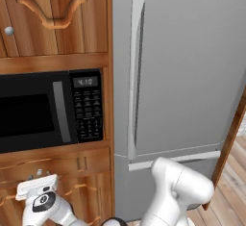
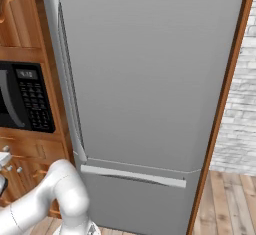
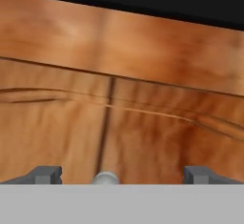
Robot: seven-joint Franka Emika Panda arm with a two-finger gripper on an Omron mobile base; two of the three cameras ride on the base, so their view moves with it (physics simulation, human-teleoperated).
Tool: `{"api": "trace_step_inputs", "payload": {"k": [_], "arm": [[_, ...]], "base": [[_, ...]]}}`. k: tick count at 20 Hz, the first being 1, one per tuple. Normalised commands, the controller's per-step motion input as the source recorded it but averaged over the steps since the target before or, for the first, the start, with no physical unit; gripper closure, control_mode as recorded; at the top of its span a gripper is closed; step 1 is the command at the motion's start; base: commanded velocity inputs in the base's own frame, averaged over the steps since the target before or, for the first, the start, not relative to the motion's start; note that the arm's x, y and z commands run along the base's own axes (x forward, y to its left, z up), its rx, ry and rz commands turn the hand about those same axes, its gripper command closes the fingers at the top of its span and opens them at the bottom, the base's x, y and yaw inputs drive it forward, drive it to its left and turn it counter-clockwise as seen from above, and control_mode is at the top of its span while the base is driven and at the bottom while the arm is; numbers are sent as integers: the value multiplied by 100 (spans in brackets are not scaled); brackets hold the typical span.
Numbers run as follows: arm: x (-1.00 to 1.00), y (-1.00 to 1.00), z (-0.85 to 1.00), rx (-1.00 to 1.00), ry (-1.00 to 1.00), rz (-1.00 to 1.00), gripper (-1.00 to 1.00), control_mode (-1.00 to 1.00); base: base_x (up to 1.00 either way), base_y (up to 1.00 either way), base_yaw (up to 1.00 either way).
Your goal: Take the tongs from the drawer on the left and place them on the dining counter next to the tray containing the kebab skewer.
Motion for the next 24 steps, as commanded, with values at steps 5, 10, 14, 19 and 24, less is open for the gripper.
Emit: {"api": "trace_step_inputs", "payload": {"k": [5,10,14,19,24], "arm": [[38,0,-35,-3,-4,0,-100,-100],[17,0,-61,-4,-5,0,-100,-100],[10,-1,-68,0,-3,0,-100,-100],[2,-9,-94,0,-1,0,-100,-100],[2,0,-6,0,1,0,-100,-100]], "base": [[0,0,0],[0,0,0],[0,0,0],[0,0,0],[0,0,0]]}}
